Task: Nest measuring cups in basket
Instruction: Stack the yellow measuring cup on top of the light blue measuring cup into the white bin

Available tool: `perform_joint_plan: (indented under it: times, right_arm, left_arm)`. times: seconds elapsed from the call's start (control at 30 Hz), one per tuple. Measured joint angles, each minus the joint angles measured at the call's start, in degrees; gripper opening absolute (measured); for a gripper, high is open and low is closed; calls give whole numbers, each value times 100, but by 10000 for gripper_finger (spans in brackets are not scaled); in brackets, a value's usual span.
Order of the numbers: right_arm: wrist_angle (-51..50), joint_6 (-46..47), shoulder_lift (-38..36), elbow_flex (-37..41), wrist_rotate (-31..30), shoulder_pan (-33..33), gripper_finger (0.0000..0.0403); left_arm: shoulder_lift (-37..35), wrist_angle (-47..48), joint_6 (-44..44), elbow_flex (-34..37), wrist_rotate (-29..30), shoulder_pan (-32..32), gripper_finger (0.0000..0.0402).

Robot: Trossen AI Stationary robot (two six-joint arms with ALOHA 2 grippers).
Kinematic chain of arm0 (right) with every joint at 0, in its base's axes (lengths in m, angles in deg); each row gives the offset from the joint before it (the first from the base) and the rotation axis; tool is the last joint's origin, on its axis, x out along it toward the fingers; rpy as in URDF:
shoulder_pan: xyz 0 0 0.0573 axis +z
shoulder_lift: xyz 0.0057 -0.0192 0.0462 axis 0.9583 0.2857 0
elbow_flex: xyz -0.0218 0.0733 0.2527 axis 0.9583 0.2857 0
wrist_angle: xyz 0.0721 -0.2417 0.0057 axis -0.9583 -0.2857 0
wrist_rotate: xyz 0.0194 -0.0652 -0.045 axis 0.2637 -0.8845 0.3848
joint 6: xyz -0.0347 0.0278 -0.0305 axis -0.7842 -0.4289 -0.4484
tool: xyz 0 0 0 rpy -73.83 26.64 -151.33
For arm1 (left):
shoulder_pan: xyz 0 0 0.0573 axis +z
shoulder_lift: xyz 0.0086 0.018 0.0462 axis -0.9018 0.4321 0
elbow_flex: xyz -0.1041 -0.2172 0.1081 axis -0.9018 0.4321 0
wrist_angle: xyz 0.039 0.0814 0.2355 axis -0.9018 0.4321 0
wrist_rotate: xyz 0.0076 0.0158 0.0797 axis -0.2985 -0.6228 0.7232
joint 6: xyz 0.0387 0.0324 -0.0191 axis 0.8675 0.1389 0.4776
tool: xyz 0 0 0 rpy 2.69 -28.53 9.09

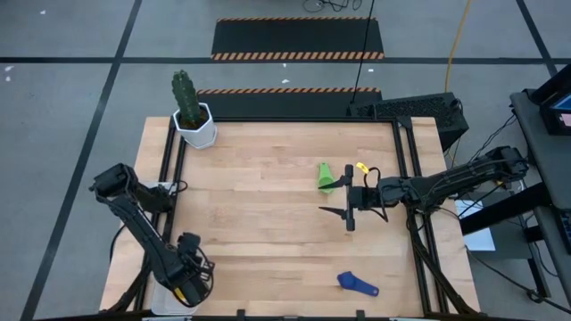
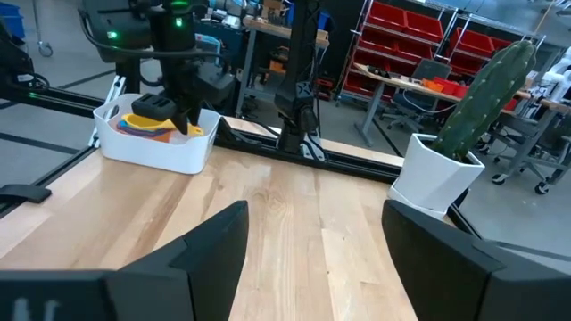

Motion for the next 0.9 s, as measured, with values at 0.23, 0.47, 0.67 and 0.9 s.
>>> perform_joint_plan:
  times: [0.23,0.47,0.67,0.9]
  right_arm:
    - [0,19,0,0,0,1,253]
    - [0,44,0,0,0,1,253]
    - [0,44,0,0,0,1,253]
    - [-4,179,0,0,0,1,253]
  left_arm:
    - [0,53,-293,1,-442,-138,147]
    - [0,96,-521,1,-698,-261,147]
    - [0,96,-555,1,-710,-273,147]
    - [0,242,-429,-235,8,-238,147]
